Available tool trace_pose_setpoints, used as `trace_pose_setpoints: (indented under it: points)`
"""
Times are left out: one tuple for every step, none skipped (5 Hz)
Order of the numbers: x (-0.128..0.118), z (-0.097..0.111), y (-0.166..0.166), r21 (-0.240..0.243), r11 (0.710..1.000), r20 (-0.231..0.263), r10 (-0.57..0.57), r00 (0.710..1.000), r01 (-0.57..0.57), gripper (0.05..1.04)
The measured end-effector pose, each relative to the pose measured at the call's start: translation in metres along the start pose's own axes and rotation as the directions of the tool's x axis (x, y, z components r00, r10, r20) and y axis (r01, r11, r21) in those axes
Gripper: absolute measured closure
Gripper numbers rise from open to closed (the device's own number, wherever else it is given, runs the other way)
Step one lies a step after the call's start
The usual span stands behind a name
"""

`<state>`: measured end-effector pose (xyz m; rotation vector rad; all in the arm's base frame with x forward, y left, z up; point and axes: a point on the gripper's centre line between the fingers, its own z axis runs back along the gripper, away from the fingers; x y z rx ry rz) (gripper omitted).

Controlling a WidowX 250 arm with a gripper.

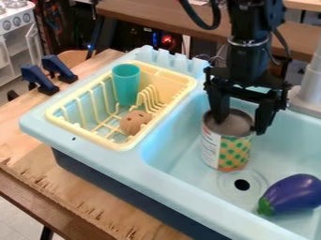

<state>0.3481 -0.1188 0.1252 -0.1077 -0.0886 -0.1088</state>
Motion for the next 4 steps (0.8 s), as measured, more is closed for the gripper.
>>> trace_pose_setpoints:
  points:
    - [-0.018,0.011,-0.005,-0.041,0.999,0.0,0.025,1.0,-0.025,0.082]
    - [-0.026,0.043,-0.02,-0.063,0.998,0.033,-0.017,0.999,0.019,0.082]
    - [-0.018,0.071,-0.029,-0.138,0.989,0.081,-0.034,0.996,0.045,0.082]
    - [-0.023,0.089,-0.02,-0.143,0.989,0.108,-0.031,0.994,0.046,0.082]
